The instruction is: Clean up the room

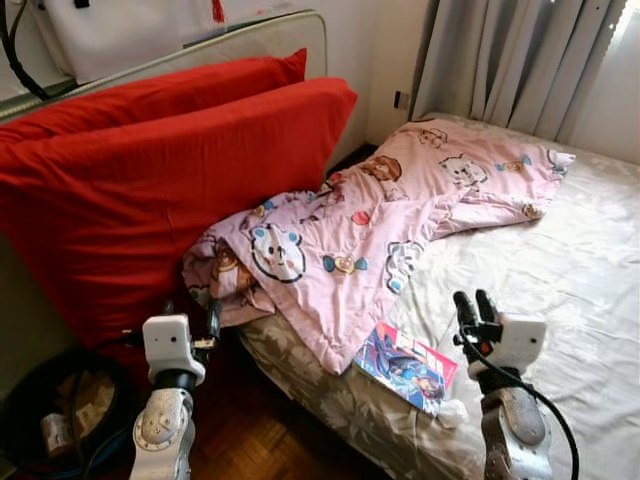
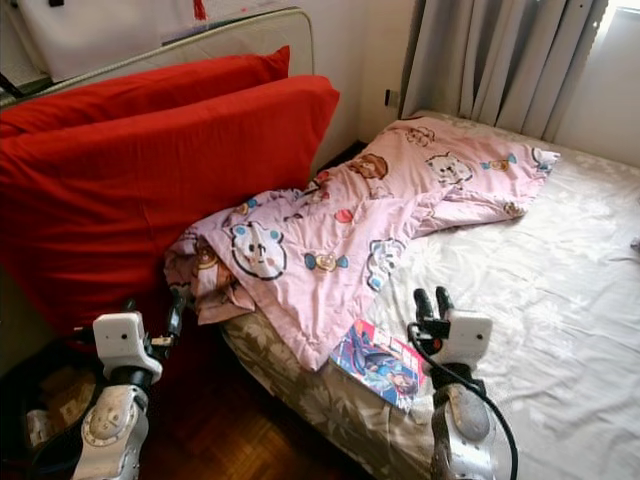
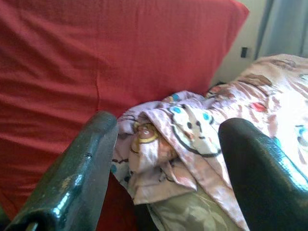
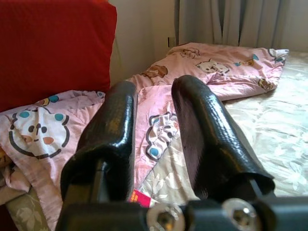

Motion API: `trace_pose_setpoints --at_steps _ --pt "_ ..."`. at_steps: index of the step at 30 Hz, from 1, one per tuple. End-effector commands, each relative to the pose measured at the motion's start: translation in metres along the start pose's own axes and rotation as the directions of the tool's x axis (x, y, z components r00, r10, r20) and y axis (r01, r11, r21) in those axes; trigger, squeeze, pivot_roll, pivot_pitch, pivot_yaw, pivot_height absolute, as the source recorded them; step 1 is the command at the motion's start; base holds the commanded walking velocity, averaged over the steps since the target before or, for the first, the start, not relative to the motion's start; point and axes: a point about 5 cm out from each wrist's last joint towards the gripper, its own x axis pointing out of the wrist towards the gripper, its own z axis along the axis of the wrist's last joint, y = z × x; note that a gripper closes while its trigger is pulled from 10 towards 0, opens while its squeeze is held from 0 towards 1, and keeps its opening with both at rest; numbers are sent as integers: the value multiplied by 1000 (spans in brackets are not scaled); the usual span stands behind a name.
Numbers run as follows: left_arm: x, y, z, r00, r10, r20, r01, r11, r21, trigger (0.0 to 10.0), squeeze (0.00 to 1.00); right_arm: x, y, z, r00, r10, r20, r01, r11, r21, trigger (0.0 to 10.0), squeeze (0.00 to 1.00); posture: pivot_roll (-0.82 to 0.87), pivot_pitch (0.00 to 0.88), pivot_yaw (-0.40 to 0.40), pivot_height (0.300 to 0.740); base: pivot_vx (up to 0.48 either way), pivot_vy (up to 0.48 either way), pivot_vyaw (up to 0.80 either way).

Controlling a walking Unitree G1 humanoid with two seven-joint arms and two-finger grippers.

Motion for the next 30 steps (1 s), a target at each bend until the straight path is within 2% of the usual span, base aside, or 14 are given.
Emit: trace_pose_setpoints --at_steps 1,4,8,18,23,30 --pt "-5 -2 0 1000 -15 -21 15 1000 -3 10000 0 -1 0 5 1000 -3 8 3 1000 -2 10000 0 -114 22 27 740 0 0 0" --pt "-9 -3 1 999 -19 -33 19 1000 -7 10000 0 -2 -2 7 1000 -10 -1 10 1000 -8 10000 0 -114 18 24 740 0 0 0" --pt "-6 -5 3 997 -51 -50 50 999 -16 10000 0 4 -3 11 1000 -12 -15 12 1000 -18 10000 0 -111 11 22 740 0 0 0" --pt "4 -15 5 993 -94 -71 87 992 -87 10000 0 2 -1 14 1000 -2 -23 1 1000 -30 10000 0 -113 0 24 675 0 0 0" --pt "9 -14 7 992 -94 -79 85 990 -110 10000 0 2 -1 17 1000 -12 -7 12 1000 -26 10000 0 -121 0 28 675 0 0 0" --pt "13 -9 16 995 -89 -52 85 993 -79 10000 0 5 0 15 999 -25 -39 25 1000 -16 10000 0 -122 0 32 665 0 0 0"
